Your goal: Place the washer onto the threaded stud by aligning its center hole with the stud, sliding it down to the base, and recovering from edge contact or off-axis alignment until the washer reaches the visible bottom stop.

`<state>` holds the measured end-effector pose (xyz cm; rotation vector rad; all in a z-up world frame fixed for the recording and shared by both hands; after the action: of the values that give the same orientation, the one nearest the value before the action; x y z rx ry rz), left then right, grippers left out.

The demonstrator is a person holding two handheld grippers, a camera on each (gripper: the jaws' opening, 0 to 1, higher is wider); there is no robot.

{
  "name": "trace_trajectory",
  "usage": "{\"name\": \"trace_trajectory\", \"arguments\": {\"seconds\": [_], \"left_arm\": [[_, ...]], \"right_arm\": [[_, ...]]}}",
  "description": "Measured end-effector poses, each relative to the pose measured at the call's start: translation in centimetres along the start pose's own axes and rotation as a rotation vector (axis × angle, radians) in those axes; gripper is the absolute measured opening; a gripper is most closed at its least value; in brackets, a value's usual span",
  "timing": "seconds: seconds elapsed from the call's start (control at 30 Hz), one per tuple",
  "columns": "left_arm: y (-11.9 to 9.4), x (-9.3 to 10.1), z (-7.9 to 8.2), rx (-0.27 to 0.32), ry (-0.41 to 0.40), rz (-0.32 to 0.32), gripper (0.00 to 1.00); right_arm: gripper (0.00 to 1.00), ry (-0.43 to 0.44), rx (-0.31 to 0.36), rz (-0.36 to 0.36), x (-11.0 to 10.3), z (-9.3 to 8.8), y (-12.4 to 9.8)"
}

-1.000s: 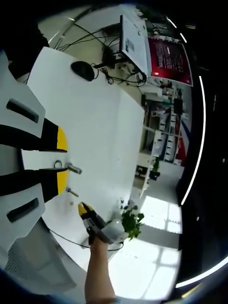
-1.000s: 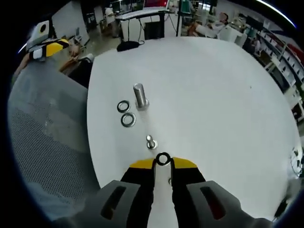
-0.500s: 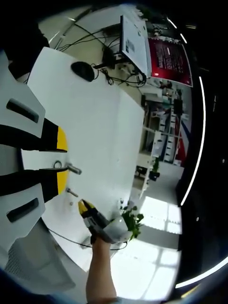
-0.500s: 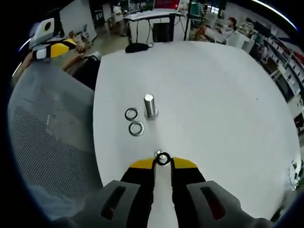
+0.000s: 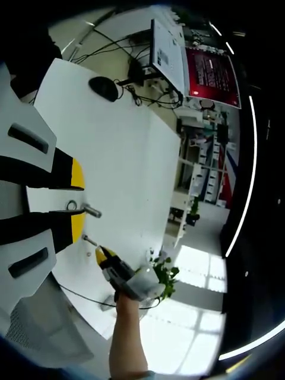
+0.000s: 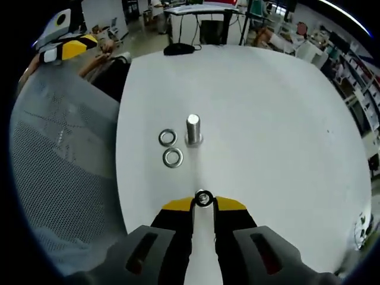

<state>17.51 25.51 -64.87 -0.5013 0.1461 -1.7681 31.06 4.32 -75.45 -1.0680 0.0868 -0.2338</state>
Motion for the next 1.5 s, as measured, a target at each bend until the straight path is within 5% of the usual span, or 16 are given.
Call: {"name": "trace_trajectory", "arguments": {"seconds": [1.5], "left_arm": [[0.1, -0.2, -0.4, -0.030, 0.011, 0.015, 0.08]], "right_arm": [[0.16, -0.049, -0.147, 0.045, -0.2, -2.6, 5.2]]}}
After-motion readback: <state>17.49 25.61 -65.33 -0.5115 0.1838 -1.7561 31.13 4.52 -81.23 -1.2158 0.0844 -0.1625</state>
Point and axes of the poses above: the point that each gripper's makers call its tool centre point, and the gripper's own axes: y roughly forward along the fingers, x roughly to its right, z roughly out of its top, the point moved 2 cm from there along -y, roughly backward along the fingers, and after that the axes turned 5 degrees about x, right-handed, at the moved point
